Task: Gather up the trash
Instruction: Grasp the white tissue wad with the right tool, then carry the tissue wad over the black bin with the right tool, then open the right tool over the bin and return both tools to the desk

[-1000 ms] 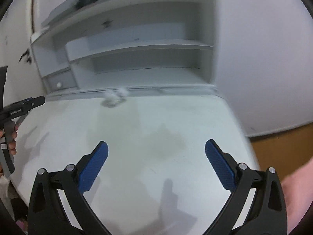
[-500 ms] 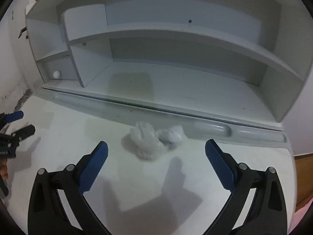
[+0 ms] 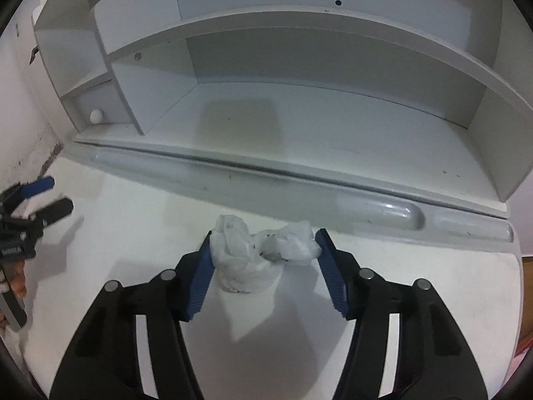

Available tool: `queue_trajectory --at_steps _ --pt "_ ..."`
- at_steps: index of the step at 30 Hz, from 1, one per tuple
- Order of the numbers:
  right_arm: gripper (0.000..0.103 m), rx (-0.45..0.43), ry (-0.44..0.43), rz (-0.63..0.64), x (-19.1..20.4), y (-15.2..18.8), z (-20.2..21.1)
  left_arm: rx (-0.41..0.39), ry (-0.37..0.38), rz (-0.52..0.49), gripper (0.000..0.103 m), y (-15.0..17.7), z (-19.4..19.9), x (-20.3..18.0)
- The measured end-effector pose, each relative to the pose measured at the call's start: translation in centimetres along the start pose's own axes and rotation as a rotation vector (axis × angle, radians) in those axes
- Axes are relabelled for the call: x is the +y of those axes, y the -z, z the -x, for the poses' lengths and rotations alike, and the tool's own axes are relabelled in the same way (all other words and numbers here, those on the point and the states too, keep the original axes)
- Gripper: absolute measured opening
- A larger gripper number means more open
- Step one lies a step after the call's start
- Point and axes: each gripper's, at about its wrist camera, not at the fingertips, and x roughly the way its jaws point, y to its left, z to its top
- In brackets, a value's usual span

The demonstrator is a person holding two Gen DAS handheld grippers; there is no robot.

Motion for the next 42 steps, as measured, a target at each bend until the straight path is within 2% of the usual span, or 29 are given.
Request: queue_trajectory --at_steps 6,12,14,16,17,18,19,20,21,22,27,29,31,34,36,38,39,42 --pt "0.058 -0.029 0.008 -0.006 -0.9 2.1 3.1 -0.025 0.019 -0.027 0.097 0.2 2.0 -2.0" --pt "0.058 -0.081 0.043 -0.03 -2.8 5.7 8.1 -0.068 0.061 -0.094 0.097 0.5 5.4 -6.5" --pt "0.058 -0.099 0.061 -0.05 -4.3 7.6 10.4 -0.082 0.095 -0.132 0.097 0.8 6.7 -8.9" --pt "0.058 -0.115 0.085 -0.079 -6.0 9.9 12.8 -0.11 0.161 -0.172 0.094 1.3 8.3 -12.0" --pt "0.058 -0.121 0.096 -0.094 -6.8 11.1 14.0 -0.125 0.194 -0.191 0.068 1.6 8.9 -13.6" --pt "0.058 -0.128 0.114 -0.112 -7.9 12.5 15.5 -0.13 0.233 -0.22 0.047 2.0 9.6 -15.4" --pt "0.058 -0.134 0.133 -0.126 -8.7 13.7 16.5 -0.112 0.257 -0.249 0.021 2.4 9.9 -17.7" --pt "0.058 -0.142 0.16 -0.145 -9.8 15.3 18.0 -0.09 0.295 -0.268 0.016 2.9 10.1 -19.6" --pt "0.058 -0.149 0.189 -0.167 -11.0 17.0 19.7 -0.064 0.369 -0.297 0.012 3.6 10.5 -22.4" --pt "0.058 -0.155 0.211 -0.185 -12.0 18.5 20.9 -0.047 0.417 -0.329 0.003 4.3 10.8 -24.5" --pt "0.058 -0.174 0.343 -0.315 -17.0 28.0 28.0 0.028 0.653 -0.567 0.0 10.3 14.4 -38.0" --pt "0.058 -0.167 0.388 -0.385 -19.1 32.6 30.2 0.066 0.748 -0.687 0.0 13.8 16.5 -43.7" --pt "0.058 -0.151 0.409 -0.466 -21.1 37.1 31.6 0.111 0.835 -0.822 0.0 18.0 18.4 -48.9" --pt "0.058 -0.101 0.433 -0.582 -23.8 43.8 31.7 0.212 0.909 -0.965 0.0 23.8 19.3 -54.9" --pt "0.058 -0.057 0.412 -0.673 -25.7 48.1 30.4 0.296 0.897 -1.033 0.0 27.3 18.0 -57.9" --pt "0.058 -0.003 0.356 -0.776 -27.7 52.5 28.1 0.39 0.832 -1.093 0.0 31.0 14.8 -60.3" --pt "0.058 0.023 0.332 -0.82 -28.3 54.5 26.8 0.473 0.789 -1.11 0.0 33.1 12.2 -61.3" --pt "0.058 0.105 0.231 -0.943 -30.4 59.2 21.3 0.618 0.677 -1.108 0.0 36.9 5.9 -62.4"
